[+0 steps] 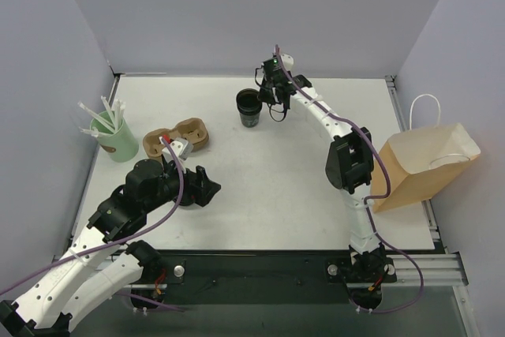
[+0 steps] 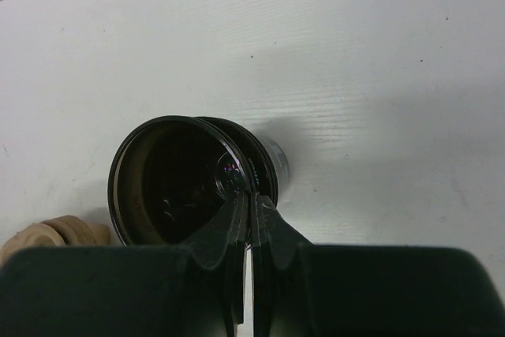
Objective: Pack the takeout coffee
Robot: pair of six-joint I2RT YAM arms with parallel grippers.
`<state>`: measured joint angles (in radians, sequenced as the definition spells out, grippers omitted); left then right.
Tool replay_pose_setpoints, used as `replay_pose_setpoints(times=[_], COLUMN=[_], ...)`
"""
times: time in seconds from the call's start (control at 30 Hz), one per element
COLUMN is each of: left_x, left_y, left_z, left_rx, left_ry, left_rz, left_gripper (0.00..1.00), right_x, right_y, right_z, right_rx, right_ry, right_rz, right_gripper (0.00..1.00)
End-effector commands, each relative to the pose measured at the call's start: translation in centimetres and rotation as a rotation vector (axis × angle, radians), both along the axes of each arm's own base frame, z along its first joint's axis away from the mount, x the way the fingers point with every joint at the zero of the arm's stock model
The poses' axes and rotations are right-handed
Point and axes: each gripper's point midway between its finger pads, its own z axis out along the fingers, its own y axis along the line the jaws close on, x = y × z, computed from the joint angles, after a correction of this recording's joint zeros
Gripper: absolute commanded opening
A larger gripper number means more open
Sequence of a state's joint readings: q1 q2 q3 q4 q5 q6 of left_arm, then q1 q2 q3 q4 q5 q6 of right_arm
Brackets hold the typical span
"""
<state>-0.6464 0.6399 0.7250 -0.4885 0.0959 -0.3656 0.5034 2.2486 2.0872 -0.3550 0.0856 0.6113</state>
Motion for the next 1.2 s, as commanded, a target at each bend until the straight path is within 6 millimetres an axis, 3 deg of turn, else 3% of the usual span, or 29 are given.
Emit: replay_pose_setpoints(times=[0.0,0.3,0.4,0.43,0.53,0.83,0.87,1.0,1.03,1.1,1.17], left_x=[0.3,0.4,0.3,0.3,0.3,0.4,0.4,0.4,0.4,0.4,0.4], left_y=[-0.6,-0.7,-0.7,-0.6,-0.6,-0.7,-0.7,-0.6,-0.6,-0.7,-0.7], left_z=[2.2,2.1,2.0,2.0,2.1,1.9,1.9,1.9,2.0,2.0,1.9], left_rx=[-0.045,-0.044,-0.044,-0.045,-0.046,-0.040,-0.040,-0.042,-0.044,-0.044,-0.044], left_ry=[-0.055,-0.049,-0.046,-0.047,-0.050,-0.045,-0.045,-0.045,-0.048,-0.048,-0.047], left_rz=[-0.015,-0.016,-0.017,-0.017,-0.014,-0.016,-0.016,-0.014,-0.014,-0.014,-0.016], left_gripper=[0.97,0.97,0.97,0.97,0.97,0.97,0.97,0.97,0.97,0.97,0.97], right_x=[0.1,-0.3,-0.4,-0.5,-0.5,0.0,0.1,0.1,0.0,-0.2,-0.2], right_y=[-0.2,-0.9,-1.0,-0.9,-1.1,-0.1,-0.1,-0.4,-0.4,-0.3,-0.4], right_z=[5.5,5.2,4.0,3.5,2.6,4.8,4.8,3.6,3.3,2.9,2.6], right_rx=[0.080,0.078,0.077,0.070,0.056,0.188,0.198,0.187,0.185,0.181,0.175], right_ry=[-0.090,-0.080,-0.050,-0.038,-0.014,-0.039,-0.034,0.002,0.008,0.017,0.025], right_rz=[-0.010,-0.019,-0.017,-0.014,-0.012,0.001,0.005,-0.008,-0.004,0.002,0.003], right_gripper=[0.00,0.00,0.06,0.01,0.00,0.05,0.00,0.00,0.01,0.14,0.04])
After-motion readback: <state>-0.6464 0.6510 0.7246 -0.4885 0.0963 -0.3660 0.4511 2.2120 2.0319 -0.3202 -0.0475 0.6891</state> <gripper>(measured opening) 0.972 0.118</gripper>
